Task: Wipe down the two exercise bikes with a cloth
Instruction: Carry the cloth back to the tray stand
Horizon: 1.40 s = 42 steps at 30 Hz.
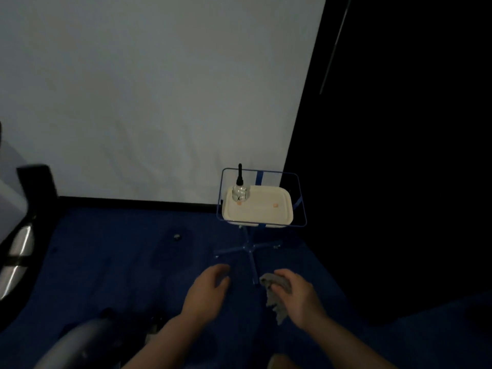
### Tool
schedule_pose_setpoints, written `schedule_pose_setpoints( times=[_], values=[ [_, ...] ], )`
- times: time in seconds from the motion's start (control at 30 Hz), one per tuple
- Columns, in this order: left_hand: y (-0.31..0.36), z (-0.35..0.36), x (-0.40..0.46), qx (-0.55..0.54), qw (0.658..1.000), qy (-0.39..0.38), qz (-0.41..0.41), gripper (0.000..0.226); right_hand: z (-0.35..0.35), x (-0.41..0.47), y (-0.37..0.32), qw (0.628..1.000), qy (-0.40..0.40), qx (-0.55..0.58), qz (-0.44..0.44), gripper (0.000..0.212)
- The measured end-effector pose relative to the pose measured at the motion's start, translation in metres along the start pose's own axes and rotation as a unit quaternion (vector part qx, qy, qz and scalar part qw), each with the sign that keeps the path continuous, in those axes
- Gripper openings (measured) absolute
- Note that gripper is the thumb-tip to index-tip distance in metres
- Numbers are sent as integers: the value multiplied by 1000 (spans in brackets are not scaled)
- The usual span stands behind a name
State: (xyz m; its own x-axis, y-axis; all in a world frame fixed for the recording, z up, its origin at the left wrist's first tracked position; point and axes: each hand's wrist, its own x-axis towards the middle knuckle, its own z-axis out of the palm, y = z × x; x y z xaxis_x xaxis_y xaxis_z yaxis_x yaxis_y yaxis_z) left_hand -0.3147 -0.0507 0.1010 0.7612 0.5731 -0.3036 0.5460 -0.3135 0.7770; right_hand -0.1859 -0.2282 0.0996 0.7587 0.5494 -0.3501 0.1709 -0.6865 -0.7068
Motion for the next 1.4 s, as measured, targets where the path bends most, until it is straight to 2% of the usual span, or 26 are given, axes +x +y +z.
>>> schedule_pose_setpoints(
  times=[0.1, 0.27, 0.4, 0.63, 0.87, 1.03, 1.17, 1.4],
  values=[
    [4, 3, 29, -3, 1000, -17, -18, 34, -7, 35, -1, 1000, -2, 12, 7, 37],
    [18, 8, 83, -23, 999, 7, -41, 27, -22, 107, 1, 999, -29, 20, 23, 15],
    [33, 20, 135, -28, 997, -2, -72, 30, -32, 168, 15, 999, -23, 2, 46, 12],
    [52, 37, 233, -78, 992, 19, -94, 32, -33, 295, 17, 998, -10, -54, 35, 21],
    [20, 56, 278, -108, 984, 28, -140, 31, 2, 398, 21, 993, -22, -115, -12, 22],
    [1, 67, 285, -108, 981, 14, -158, 33, 24, 427, 42, 984, -38, -169, -36, 22],
    [-5, 65, 285, -107, 980, 19, -168, 34, 27, 428, 44, 973, -59, -217, -45, 31],
    [38, 26, 272, -100, 987, 23, -127, 33, -9, 385, -1, 988, -19, -153, -28, 34]
  ],
)
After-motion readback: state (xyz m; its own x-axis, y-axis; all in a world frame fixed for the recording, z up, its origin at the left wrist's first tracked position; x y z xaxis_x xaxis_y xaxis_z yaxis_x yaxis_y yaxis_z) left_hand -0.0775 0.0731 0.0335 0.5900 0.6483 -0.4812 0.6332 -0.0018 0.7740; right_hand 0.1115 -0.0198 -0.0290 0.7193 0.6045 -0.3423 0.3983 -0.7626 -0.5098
